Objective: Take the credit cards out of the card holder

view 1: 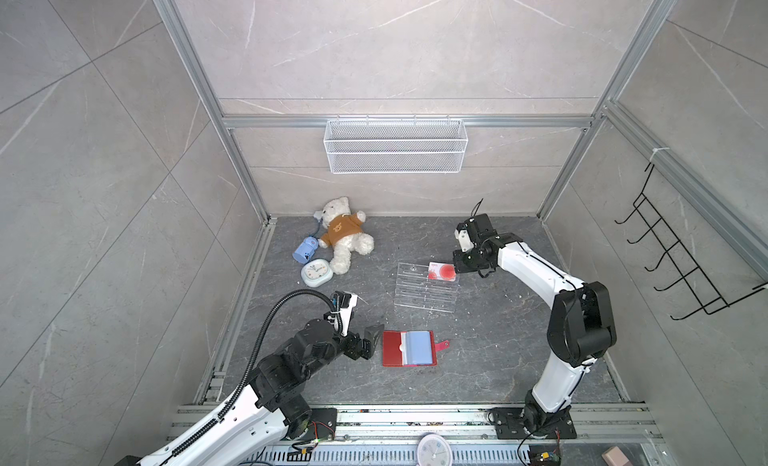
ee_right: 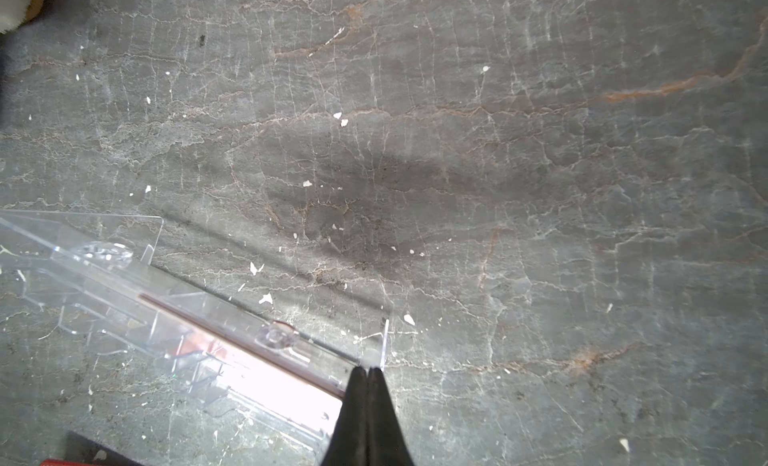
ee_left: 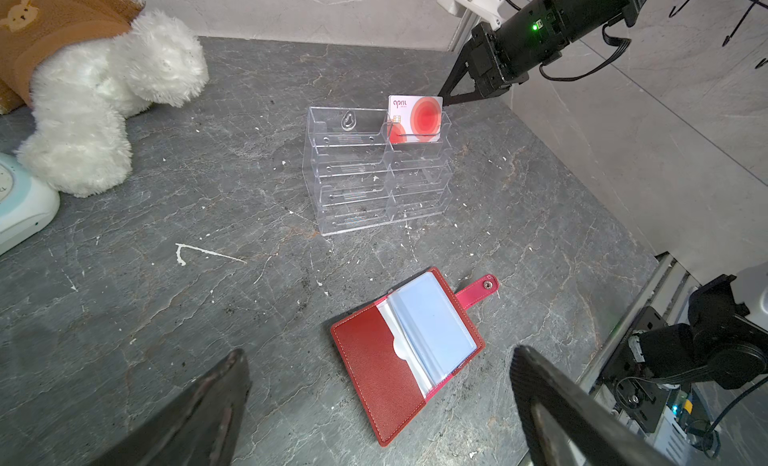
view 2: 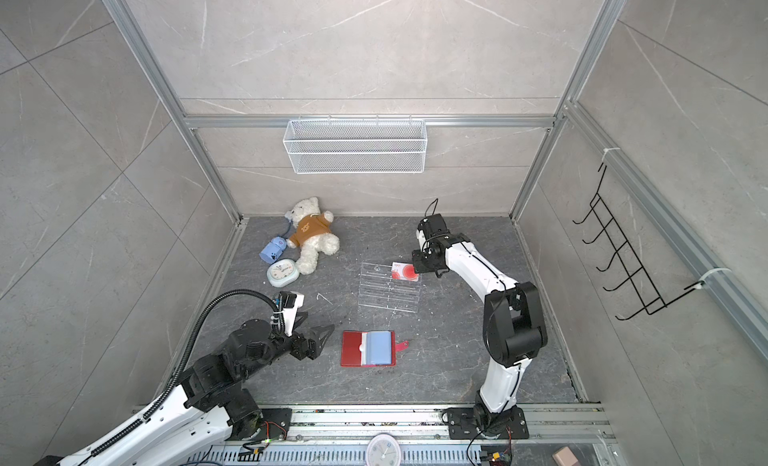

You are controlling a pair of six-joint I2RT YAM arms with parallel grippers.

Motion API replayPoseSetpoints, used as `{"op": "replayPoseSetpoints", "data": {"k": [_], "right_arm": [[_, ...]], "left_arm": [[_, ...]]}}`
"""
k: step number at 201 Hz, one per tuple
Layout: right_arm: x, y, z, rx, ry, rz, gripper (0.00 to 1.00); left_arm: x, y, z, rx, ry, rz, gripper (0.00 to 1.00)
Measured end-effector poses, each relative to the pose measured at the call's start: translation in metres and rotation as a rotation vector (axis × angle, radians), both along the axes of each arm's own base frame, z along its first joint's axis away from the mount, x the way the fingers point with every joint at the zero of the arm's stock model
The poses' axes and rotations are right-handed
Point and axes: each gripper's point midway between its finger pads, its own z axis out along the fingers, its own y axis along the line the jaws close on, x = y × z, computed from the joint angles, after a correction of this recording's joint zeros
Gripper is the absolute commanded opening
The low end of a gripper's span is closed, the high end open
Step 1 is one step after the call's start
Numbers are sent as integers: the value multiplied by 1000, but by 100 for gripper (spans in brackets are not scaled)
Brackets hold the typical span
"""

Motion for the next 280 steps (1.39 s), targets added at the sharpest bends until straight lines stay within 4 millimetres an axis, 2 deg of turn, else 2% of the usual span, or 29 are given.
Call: {"op": "replayPoseSetpoints", "data": {"k": [56, 129, 167, 192, 218, 249, 280], "right_arm": [[-1, 1, -6, -6, 18, 2, 0], [1, -3, -4, -24, 9, -9, 0], [1, -14, 12, -31, -35, -36, 1], [-6, -32, 33, -36, -99, -74, 9], [-16, -49, 55, -36, -188, -120, 28], [-34, -62, 67, -32, -280, -150, 45], [-46, -70, 82, -22, -373, -163, 53]], "left_arm": [[0, 0, 0, 0, 0, 0, 99], [0, 0, -1, 1, 1, 0, 99], [0, 0, -1, 1, 1, 1, 99], [-1, 2, 0, 2, -1, 6, 99], [-1, 5, 4, -9, -17, 17, 99], [1, 15, 15, -31, -59, 58, 99], [3, 24, 21, -35, -85, 99, 100]]}}
